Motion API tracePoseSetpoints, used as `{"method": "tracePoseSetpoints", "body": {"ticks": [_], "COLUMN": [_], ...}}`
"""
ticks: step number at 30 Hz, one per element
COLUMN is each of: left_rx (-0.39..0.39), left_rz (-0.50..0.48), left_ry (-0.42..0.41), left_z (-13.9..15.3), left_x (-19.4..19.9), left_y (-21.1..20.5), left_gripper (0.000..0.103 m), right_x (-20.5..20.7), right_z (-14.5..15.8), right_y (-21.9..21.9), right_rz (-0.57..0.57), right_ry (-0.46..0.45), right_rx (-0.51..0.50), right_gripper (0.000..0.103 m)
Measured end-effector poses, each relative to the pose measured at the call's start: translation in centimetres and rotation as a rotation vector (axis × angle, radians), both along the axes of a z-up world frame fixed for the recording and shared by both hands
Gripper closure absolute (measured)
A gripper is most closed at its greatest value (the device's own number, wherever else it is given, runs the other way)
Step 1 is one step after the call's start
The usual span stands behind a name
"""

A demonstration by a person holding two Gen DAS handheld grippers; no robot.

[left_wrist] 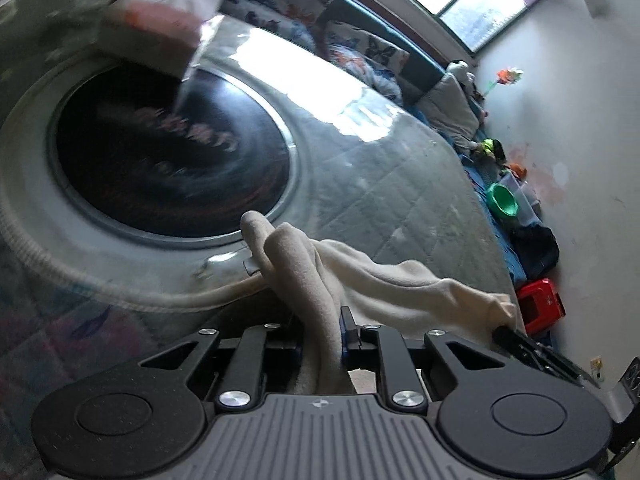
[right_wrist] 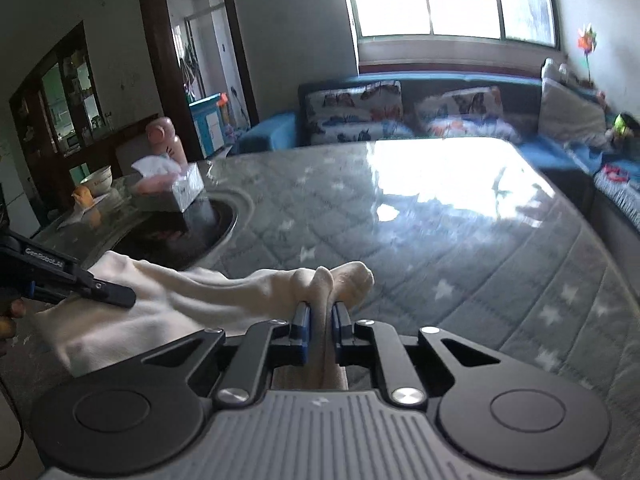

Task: Fold clothes

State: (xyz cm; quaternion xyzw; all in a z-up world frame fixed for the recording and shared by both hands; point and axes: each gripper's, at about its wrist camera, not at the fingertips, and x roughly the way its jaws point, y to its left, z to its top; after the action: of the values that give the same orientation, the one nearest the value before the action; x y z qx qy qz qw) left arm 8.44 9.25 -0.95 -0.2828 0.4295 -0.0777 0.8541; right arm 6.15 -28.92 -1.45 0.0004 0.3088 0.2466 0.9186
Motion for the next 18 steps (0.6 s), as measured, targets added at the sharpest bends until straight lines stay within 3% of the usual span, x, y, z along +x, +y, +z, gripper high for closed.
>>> {"method": "tracePoseSetpoints", "body": {"ticks": [10,18], "left_rx": [0.011,0.032], "left_rz": [-0.115,-0.216], "left_ry": [-0.037,-0.037], "left_z": [1.3,1.4], "left_x": [4.0,6.7], "left_y": [-6.3,-12.2], "left_gripper": [0.087,0.087], "right_x": [0.2,0.9], "right_z": [4.1,5.2], "right_y": [-3.6,-7.7], "right_rz": [-0.11,-0.223], "right_ry": [-0.127,-0.166], "right_rx": [-0.077,-0.137], "right_gripper": [0.093,0.093]}}
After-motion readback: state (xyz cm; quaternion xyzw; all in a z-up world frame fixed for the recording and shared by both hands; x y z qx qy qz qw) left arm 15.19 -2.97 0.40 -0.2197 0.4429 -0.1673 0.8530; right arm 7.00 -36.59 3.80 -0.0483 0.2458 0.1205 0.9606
